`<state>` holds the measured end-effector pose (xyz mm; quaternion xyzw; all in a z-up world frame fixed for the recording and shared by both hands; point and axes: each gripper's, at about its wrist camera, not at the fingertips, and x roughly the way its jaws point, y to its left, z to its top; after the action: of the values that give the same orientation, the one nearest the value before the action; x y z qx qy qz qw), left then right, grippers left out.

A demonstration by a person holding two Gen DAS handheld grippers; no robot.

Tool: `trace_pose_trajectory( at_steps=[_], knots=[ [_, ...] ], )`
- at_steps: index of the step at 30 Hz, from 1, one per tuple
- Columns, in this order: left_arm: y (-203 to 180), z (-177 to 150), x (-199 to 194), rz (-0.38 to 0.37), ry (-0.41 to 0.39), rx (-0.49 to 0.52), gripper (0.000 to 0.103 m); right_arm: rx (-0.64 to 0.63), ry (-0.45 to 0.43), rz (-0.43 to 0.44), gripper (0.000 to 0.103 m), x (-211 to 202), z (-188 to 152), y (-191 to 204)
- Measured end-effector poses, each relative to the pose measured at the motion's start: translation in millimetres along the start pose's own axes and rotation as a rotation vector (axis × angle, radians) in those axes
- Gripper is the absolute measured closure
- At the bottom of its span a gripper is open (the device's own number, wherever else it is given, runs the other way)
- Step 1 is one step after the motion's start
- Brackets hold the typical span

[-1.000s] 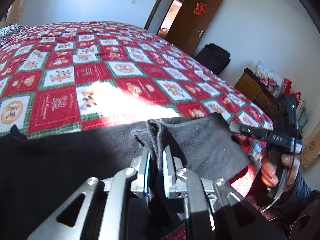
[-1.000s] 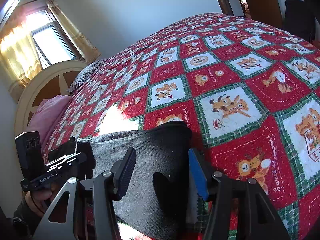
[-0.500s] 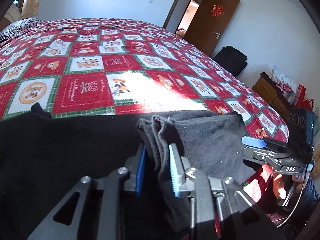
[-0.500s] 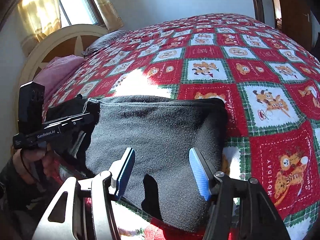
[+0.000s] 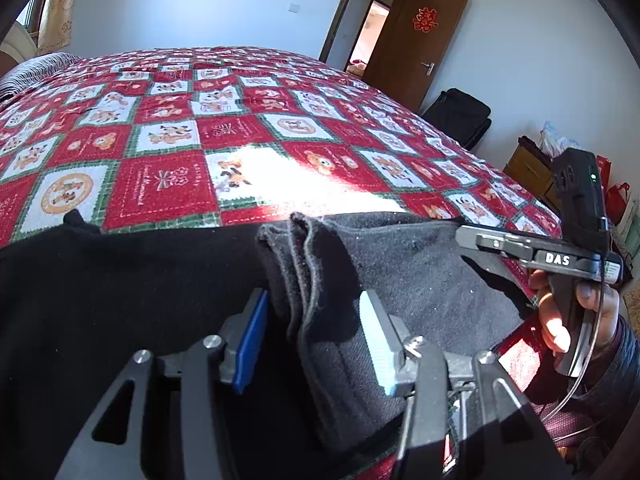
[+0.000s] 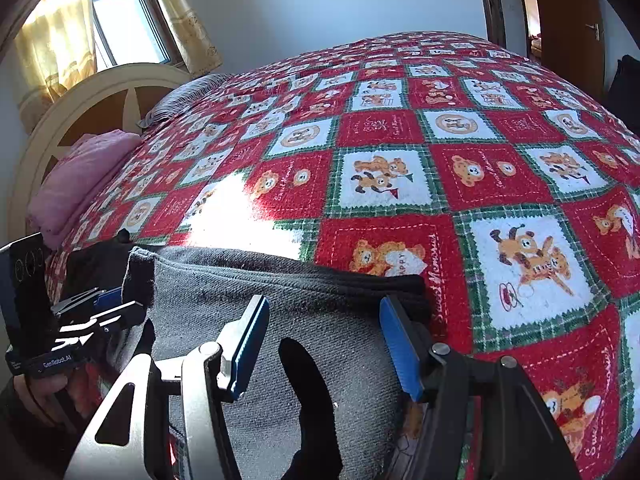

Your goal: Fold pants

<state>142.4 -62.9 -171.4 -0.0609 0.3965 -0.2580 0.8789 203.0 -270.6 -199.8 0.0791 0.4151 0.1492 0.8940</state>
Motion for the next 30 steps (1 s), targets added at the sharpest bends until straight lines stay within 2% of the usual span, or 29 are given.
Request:
trace_pose_trajectory(
  at_steps=[2, 7, 11, 14, 16, 18, 23, 25, 30],
  knots=[
    [-2, -1, 0, -0.002, -0.003, 0.003, 0.048, 0.011, -0.024, -0.018, 0.043, -15, -6, 0],
    [-5, -3, -1, 0.002, -0.007, 0.017, 0.041, -0.017, -0.007, 0.020, 0.043, -47, -33, 12],
    [-9, -5, -1, 0.016, -0.011, 0.031, 0.039, -0.088, 0.068, 0.015, 0.043, -45, -62, 22],
    [-12, -5, -3, 0.029, -0.014, 0.045, 0.031, -0.139, 0.078, -0.007, 0.043, -39, -73, 22],
    [-13, -5, -5, 0.058, -0.020, 0.055, 0.026, -0.168, 0.088, -0.026, 0.043, -38, -73, 26],
    [-10, -5, -8, 0.065, -0.027, 0.048, 0.025, -0.200, 0.109, -0.044, 0.043, -38, -74, 30],
    [-1, -5, -15, 0.082, -0.042, 0.018, 0.015, -0.296, 0.122, -0.108, 0.043, -46, -76, 45],
    [1, -6, -18, 0.107, -0.050, 0.024, 0.009, -0.285, 0.092, -0.085, 0.043, -57, -71, 50],
    [15, -7, -38, 0.149, -0.078, 0.036, 0.009, -0.349, 0.038, -0.007, 0.043, -55, -48, 95]
  ],
)
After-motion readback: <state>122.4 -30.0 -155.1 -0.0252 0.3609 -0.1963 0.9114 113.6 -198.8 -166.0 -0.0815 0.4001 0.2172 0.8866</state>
